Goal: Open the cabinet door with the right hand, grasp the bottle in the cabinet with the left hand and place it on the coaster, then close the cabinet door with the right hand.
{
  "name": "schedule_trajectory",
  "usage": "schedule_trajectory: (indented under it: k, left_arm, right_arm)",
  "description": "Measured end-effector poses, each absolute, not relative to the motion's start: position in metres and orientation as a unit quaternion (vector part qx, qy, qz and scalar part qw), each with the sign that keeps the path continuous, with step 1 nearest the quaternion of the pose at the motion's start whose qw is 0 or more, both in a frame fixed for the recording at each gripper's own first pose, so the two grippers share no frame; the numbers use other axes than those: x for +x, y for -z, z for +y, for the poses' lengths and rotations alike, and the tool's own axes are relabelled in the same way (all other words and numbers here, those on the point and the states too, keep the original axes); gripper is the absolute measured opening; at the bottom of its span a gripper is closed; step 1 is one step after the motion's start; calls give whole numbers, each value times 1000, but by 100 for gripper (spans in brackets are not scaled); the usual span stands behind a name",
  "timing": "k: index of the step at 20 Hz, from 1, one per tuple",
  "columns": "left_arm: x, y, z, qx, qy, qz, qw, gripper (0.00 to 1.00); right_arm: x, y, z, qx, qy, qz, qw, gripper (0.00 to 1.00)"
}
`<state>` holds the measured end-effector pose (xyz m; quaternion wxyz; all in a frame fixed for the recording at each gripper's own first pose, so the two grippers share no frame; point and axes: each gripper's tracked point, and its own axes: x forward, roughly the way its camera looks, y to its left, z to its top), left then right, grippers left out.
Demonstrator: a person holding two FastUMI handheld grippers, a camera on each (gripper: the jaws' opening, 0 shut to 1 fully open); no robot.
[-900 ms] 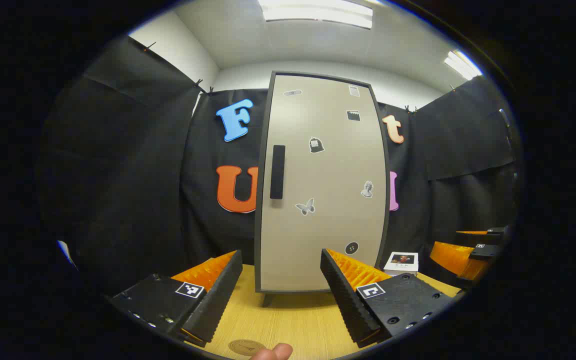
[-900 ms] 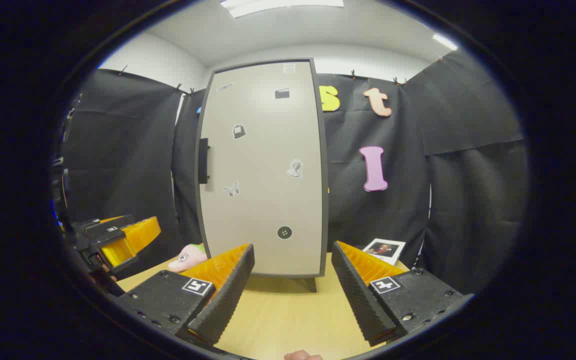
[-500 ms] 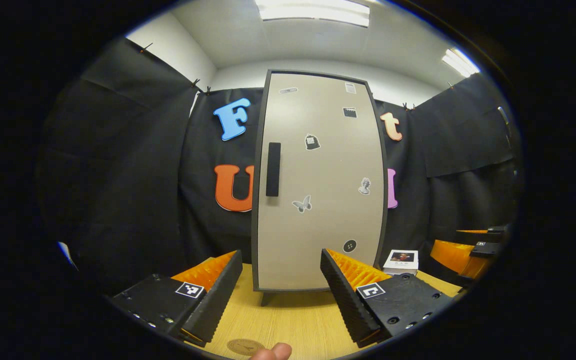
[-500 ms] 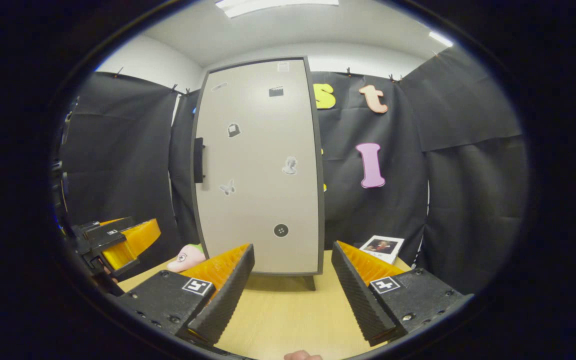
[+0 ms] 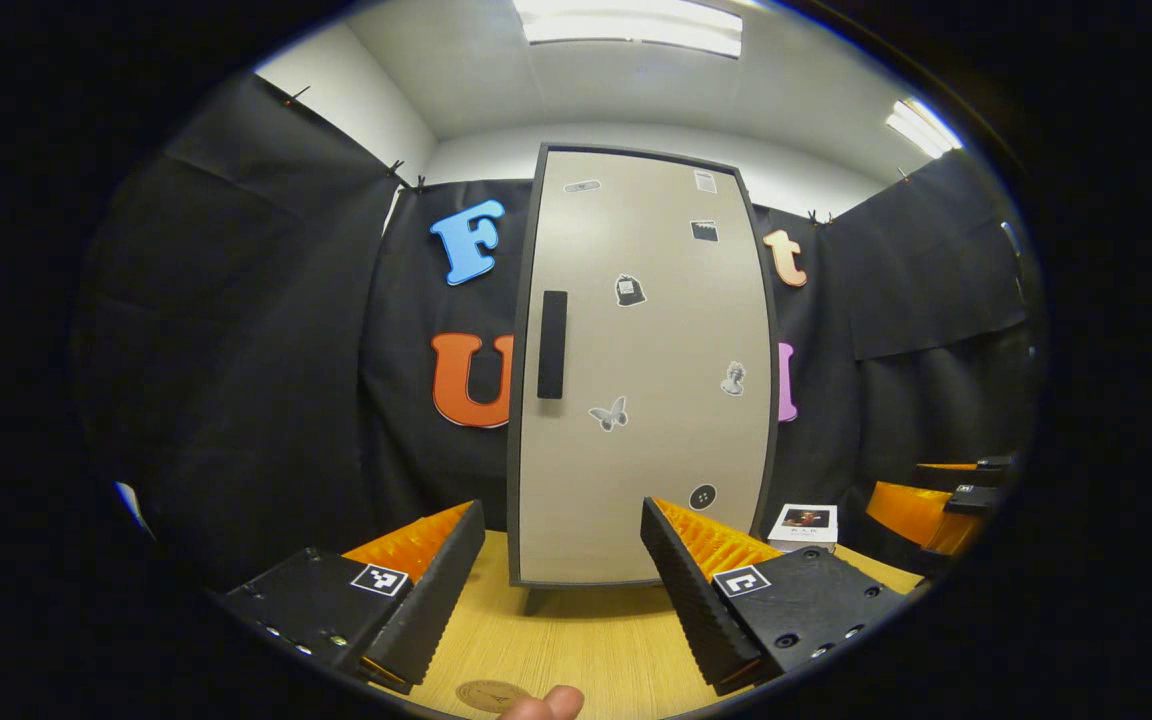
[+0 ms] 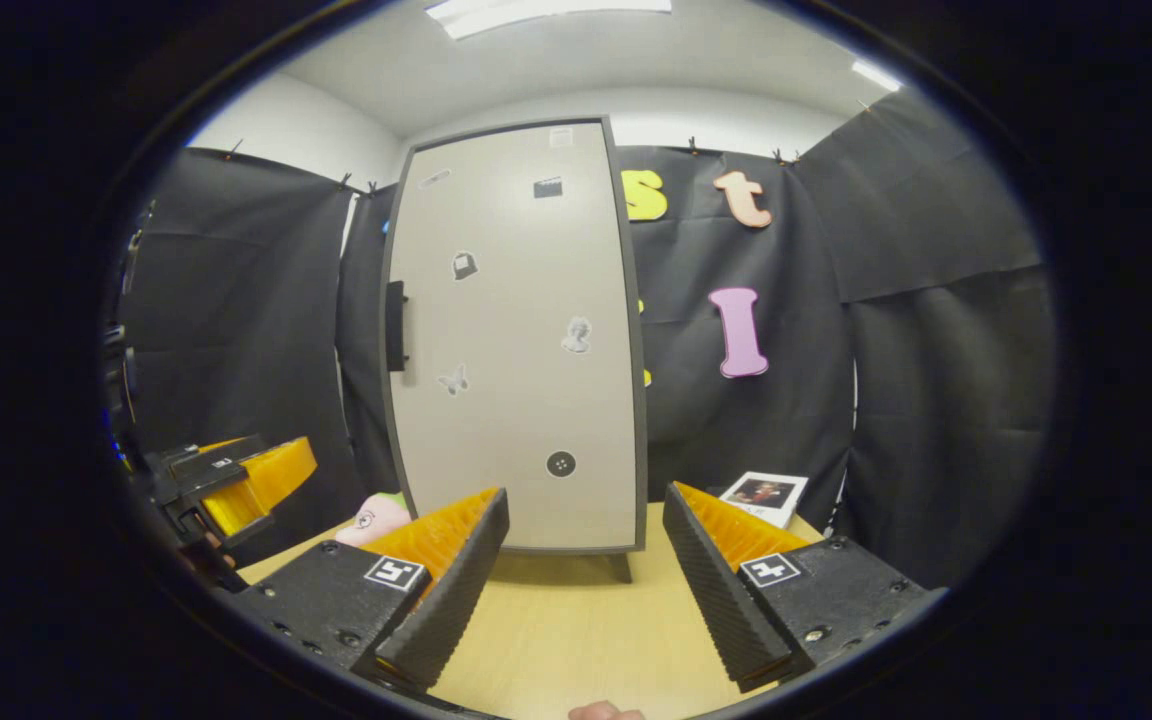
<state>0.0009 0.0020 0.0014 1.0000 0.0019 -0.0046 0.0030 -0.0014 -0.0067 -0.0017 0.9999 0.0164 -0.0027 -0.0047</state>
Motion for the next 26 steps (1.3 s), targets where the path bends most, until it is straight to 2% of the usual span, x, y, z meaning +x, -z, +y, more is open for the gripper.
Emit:
schedule_trajectory:
  k: [13, 14, 17, 19, 20, 21, 22, 23, 26]
  left_arm:
    - [3, -2, -2, 6, -1, -7, 1000, 95]
    - [3, -3, -1, 8, -1, -7, 1000, 95]
    - [2, -4, -2, 9, 0, -10, 1000, 95]
    - [1, -5, -3, 6, 2, -11, 1000, 95]
    - [0, -4, -2, 7, 1, -11, 1000, 95]
    - [0, -4, -2, 7, 1, -11, 1000, 95]
    - [0, -5, -1, 8, -1, -11, 1000, 95]
    - [-1, -6, 0, 7, -2, -13, 1000, 95]
    - [-4, -10, 0, 5, -1, -16, 1000, 95]
  right_arm:
    - [1, -3, -5, 12, -4, -5, 1000, 100]
    - [1, -2, -4, 13, -6, -1, 1000, 96]
    - [-1, -6, 0, 17, -19, 6, 1000, 100]
    - [-2, -11, 3, 14, -28, 4, 1000, 100]
    - [-2, -13, 3, 11, -30, 2, 999, 96]
    - [-2, -15, 4, 9, -33, 1, 999, 100]
    - [-1, -16, 6, 7, -36, 0, 999, 96]
    - [0, -19, 7, 7, -41, 0, 999, 100]
    - [3, -27, 15, 6, -74, 0, 997, 100]
